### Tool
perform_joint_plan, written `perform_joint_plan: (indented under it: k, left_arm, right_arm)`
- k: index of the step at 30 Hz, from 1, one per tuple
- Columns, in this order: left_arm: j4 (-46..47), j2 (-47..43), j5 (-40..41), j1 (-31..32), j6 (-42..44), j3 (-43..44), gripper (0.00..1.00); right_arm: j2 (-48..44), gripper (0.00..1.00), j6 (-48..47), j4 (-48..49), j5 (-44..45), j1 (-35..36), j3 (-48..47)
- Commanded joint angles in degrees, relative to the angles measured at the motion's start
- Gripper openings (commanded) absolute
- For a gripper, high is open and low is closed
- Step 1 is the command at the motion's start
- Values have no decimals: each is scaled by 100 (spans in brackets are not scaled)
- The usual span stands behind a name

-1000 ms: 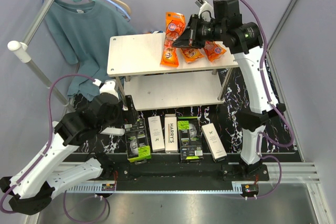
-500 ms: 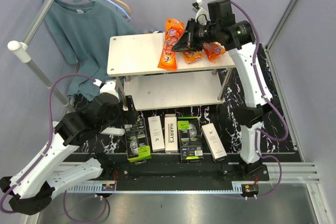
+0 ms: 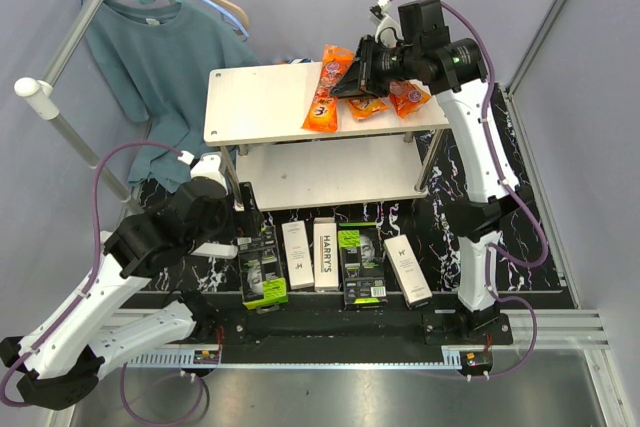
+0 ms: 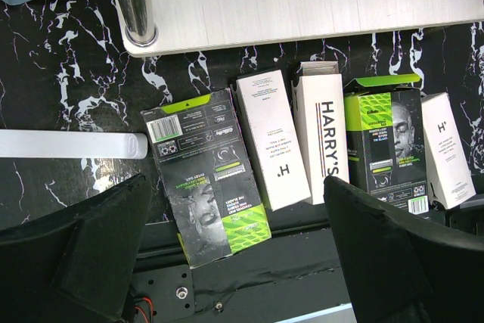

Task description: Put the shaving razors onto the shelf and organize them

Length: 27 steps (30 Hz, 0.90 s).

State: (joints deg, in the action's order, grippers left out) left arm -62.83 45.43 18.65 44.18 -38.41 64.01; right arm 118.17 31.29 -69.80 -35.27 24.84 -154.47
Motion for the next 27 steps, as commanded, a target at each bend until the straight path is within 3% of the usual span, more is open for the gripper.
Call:
perform_joint_plan:
  k: [1, 7, 11, 20, 27]
  left_arm:
    - [271, -43, -37, 11, 106, 103, 99]
    - [262, -52, -46, 11, 106, 129, 99]
    - [262, -52, -55, 11, 124, 147, 99]
    - [271, -34, -73, 11, 124, 156, 99]
    - [271, -87, -81, 11, 106, 103, 99]
  right_arm:
    - [101, 17, -9, 81, -174, -32, -215]
    - [180, 20, 53, 203, -173, -76, -276]
    - [171, 35, 88, 256, -86, -102, -303]
    - [-153, 57, 167, 721, 186, -111, -250]
    - [-681, 65, 307, 1284, 661, -128, -13]
